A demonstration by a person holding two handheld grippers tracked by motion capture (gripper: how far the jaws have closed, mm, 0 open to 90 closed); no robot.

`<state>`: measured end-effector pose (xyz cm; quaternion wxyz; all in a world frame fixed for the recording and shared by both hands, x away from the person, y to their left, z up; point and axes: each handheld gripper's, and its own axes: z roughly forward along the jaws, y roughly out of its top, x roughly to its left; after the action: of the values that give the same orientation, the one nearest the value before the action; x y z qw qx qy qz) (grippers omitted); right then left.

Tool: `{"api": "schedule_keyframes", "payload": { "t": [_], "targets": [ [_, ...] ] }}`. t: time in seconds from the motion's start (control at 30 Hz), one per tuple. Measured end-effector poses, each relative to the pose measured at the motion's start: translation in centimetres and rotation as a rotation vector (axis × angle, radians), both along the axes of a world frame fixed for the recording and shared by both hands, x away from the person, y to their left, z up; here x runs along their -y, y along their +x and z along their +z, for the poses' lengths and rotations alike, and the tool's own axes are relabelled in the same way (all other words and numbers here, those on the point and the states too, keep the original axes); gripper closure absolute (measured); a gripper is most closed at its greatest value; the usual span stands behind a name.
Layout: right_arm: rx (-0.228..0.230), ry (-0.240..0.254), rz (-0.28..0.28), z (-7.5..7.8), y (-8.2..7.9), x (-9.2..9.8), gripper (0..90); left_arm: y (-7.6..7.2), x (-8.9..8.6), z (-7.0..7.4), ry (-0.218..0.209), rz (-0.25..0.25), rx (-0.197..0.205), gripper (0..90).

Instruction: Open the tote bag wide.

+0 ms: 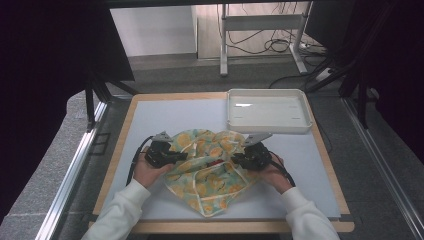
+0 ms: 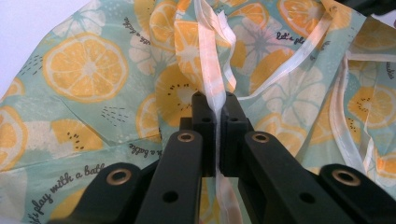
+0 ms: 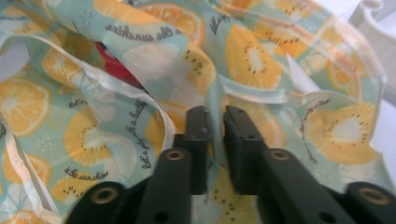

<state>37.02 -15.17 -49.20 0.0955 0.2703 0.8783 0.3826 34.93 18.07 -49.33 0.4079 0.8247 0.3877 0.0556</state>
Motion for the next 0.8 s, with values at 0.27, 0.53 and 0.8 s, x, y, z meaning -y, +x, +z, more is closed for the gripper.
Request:
{"api": "schedule_keyframes", "payload": {
  "t": [0.27, 0.53, 0.8],
  "targets": [
    [0.026, 0.032, -0.001, 0.5, -0.1, 0.3, 88.3, -0.2, -0.1, 0.5, -0.007, 0.01, 0.016, 88.3],
    [0.086, 0.074, -0.007, 1.6, -0.7, 0.8, 88.7, -0.5, -0.1, 1.2, -0.005, 0.014, 0.048, 88.2],
    [0.115, 0.088, -0.022, 2.3, -0.7, 1.0, 88.6, -0.6, -0.6, 1.9, -0.022, 0.031, 0.07, 88.2]
  ]
}}
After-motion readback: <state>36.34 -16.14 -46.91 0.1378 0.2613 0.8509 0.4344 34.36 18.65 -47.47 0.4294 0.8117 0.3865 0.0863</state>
